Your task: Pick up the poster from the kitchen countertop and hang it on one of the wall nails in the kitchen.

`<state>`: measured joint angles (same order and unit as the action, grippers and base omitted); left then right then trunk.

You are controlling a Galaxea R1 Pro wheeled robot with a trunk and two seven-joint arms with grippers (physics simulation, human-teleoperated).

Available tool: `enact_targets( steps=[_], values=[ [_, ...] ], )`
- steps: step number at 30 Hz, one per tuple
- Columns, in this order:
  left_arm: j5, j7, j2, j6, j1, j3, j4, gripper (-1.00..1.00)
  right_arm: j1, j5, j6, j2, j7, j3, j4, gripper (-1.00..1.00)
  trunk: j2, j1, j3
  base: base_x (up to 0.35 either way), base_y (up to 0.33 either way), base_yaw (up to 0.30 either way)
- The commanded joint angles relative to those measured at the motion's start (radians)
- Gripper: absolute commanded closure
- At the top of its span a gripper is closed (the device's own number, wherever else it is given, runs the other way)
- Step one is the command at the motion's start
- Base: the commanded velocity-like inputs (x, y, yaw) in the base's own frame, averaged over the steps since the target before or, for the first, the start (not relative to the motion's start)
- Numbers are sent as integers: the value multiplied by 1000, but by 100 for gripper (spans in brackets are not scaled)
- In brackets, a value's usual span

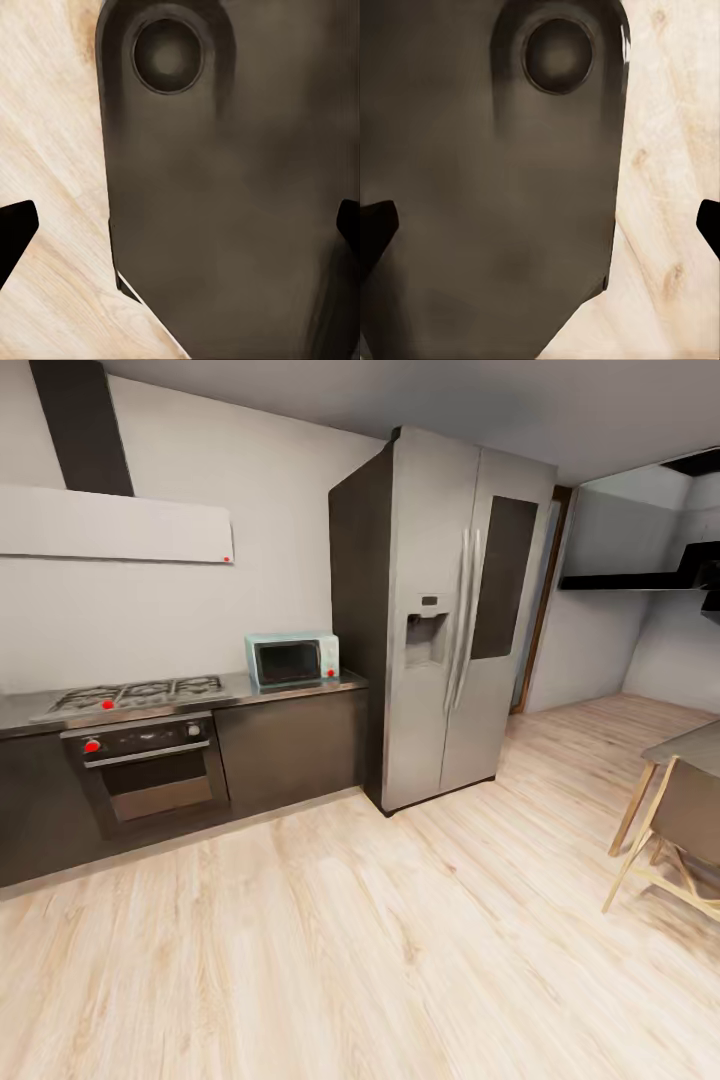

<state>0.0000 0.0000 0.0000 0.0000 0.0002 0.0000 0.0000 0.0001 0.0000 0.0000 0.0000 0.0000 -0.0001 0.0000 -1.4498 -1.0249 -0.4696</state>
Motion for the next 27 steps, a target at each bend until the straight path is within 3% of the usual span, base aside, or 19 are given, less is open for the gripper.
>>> enact_targets(
  steps=[1, 5, 24, 27],
  values=[
    [0, 0, 0, 0, 0, 0, 0, -100, 0, 0, 0, 0, 0, 0, 0, -100, 0, 0, 0, 0, 0, 0],
    [-1, 0, -8, -5, 4, -5, -11, -100, -5, 2, 22, 20, 5, -2, 3, -100, 0, 0, 0, 0, 0, 0],
    [-1, 0, -8, -5, 4, -5, -11, -100, -5, 2, 22, 20, 5, -2, 3, -100, 0, 0, 0, 0, 0, 0],
    [-1, 2, 2, -18, 14, -7, -28, -100, -23, 2, 9, 6, 3, -4, -11, -100, 0, 0, 0, 0, 0, 0]
  ],
)
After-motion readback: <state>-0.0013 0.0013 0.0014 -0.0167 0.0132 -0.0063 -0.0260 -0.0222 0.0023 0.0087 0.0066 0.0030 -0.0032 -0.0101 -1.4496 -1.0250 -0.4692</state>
